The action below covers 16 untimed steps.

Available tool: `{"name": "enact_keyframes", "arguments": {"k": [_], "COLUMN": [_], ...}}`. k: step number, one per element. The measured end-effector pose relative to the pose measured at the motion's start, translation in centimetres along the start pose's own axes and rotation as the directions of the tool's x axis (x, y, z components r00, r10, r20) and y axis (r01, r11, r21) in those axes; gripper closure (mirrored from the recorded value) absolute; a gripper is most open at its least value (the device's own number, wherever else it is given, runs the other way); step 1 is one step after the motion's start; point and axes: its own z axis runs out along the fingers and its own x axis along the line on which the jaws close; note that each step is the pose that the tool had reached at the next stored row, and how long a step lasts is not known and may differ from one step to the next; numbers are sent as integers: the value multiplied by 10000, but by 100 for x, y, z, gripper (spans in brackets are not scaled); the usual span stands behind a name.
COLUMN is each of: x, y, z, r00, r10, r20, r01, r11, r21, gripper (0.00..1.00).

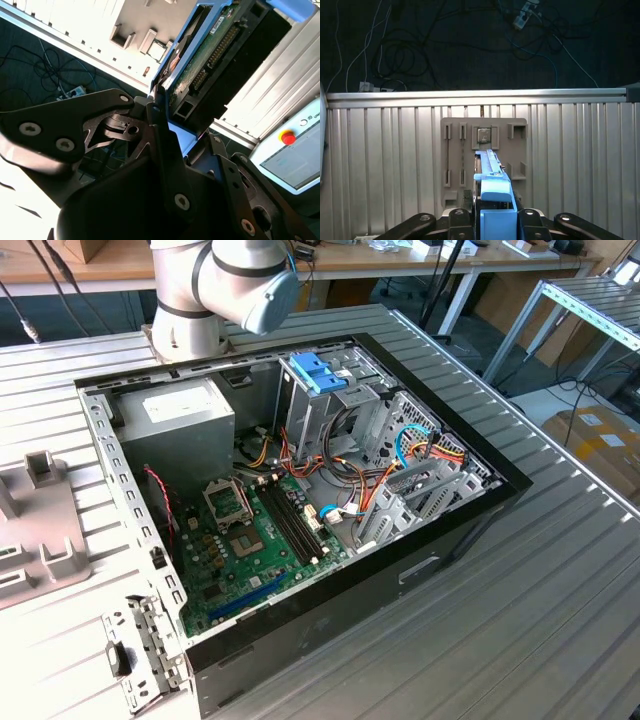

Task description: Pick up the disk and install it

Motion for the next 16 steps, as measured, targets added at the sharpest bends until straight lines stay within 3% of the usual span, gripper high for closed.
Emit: {"name": "enact_keyframes", "arguments": {"k": [16], "x": [5], "y": [-128], "z": [6], "r00": [10000], "r10": [1], "r20": [0], "r01": [-1], "r11": [10000], "r21": [-2], "gripper": [63]}}
